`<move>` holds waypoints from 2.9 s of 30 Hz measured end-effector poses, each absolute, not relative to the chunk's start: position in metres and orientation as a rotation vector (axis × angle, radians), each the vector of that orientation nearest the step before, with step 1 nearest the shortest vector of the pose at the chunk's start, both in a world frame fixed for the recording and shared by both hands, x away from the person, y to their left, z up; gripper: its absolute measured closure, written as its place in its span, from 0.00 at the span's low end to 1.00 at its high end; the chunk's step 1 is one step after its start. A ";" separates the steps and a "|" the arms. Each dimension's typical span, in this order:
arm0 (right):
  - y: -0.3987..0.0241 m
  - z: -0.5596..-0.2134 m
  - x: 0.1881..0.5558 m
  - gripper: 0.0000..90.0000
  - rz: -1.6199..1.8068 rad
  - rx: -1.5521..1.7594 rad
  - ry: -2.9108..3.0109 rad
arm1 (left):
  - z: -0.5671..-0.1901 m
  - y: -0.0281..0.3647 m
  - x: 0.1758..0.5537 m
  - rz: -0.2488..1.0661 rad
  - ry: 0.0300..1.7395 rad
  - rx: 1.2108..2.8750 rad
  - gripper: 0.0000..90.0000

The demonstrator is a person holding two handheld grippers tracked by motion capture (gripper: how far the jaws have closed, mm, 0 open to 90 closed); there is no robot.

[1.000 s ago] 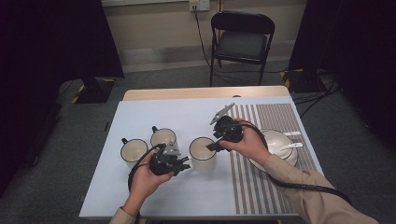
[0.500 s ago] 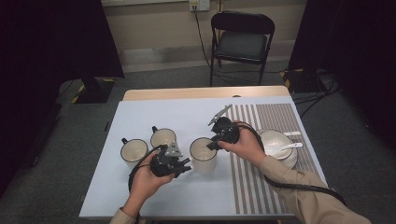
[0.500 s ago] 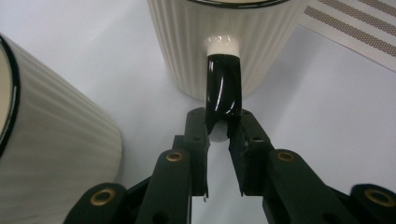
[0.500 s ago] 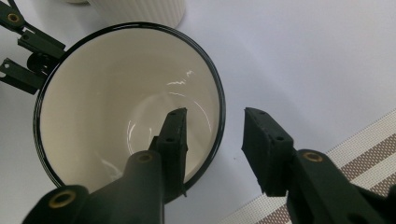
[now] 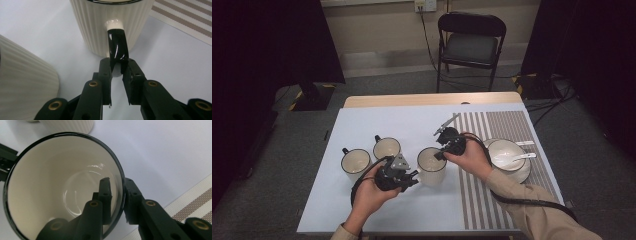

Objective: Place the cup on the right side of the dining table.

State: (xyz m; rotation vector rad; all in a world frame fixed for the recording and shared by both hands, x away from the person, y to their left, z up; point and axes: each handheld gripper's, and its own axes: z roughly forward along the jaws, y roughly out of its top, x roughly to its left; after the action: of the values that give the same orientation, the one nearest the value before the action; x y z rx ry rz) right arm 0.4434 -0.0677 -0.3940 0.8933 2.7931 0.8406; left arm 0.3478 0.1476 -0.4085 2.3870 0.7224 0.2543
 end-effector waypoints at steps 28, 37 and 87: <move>-0.078 -0.378 0.452 0.91 0.763 0.909 2.775 | -0.399 0.125 0.358 0.267 0.711 2.405 0.86; -0.084 -0.375 0.462 0.92 0.734 0.911 2.783 | -0.396 0.117 0.368 0.258 0.728 2.416 0.86; -0.100 -0.362 0.509 0.92 0.705 0.985 2.765 | -0.379 0.094 0.415 0.340 0.759 2.460 0.86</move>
State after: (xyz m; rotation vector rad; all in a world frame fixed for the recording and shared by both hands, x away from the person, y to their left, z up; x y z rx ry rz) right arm 0.5089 -0.1001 -0.3623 0.9846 2.7653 0.7051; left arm 0.4146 0.0944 -0.3786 2.4602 0.7588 0.3402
